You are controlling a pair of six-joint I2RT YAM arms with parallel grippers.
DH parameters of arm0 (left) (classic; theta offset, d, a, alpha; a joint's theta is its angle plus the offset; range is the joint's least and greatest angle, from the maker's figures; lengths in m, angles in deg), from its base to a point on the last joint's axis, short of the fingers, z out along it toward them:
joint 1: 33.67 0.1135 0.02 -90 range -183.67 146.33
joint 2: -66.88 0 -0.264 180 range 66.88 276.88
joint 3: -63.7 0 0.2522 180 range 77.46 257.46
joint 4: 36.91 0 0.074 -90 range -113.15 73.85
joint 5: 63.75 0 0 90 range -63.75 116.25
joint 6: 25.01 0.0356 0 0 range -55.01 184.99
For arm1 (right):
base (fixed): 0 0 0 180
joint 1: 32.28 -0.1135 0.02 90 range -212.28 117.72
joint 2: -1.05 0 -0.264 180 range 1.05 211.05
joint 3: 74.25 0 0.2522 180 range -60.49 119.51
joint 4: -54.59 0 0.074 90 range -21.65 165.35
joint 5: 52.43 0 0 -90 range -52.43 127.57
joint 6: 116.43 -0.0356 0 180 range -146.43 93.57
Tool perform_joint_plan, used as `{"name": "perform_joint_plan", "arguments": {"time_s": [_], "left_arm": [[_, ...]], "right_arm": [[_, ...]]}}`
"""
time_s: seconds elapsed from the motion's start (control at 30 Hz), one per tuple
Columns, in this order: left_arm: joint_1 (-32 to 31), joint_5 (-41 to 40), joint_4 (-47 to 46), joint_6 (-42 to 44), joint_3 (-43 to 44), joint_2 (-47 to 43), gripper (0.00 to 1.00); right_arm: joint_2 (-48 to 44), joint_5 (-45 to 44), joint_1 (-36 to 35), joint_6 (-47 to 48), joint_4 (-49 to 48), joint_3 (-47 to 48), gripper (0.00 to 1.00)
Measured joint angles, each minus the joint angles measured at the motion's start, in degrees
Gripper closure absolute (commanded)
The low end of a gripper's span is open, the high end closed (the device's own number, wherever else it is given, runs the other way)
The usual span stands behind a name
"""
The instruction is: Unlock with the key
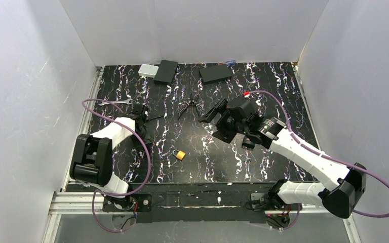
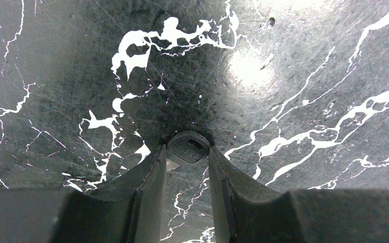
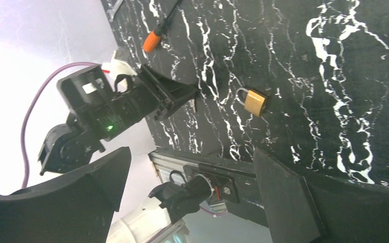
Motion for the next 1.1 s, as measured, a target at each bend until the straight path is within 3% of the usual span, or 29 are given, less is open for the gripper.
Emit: {"name": "perform_joint_plan", "arguments": {"time_s": [0.23, 0.4, 0.67, 0.93, 1.1], "left_arm": [[0.0, 0.0, -1.0, 0.1, -1.0, -1.1, 0.89], [0.0, 0.7, -2.9, -0.3, -3.1, -3.6, 0.89], [0.0, 3.1, -4.0, -1.4, -6.6, -8.2, 0.92], [-0.3, 6.8, -3.7, -4.4, -7.8, -14.4, 0.94], [-2.4, 9.9, -3.7, -8.4, -7.9, -18.4, 0.95]], "right_arm": [[-1.0, -2.5, 0.0, 1.2, -0.3, -3.8, 0.00], [-4.1, -6.6, 0.0, 7.3, -2.4, -8.9, 0.00], [-11.6, -7.3, 0.0, 24.4, -20.5, -25.1, 0.00], [-4.0, 1.8, -1.0, 34.4, -37.8, -28.1, 0.06], [2.1, 5.3, -6.1, 37.5, -48.7, -30.3, 0.08]]}}
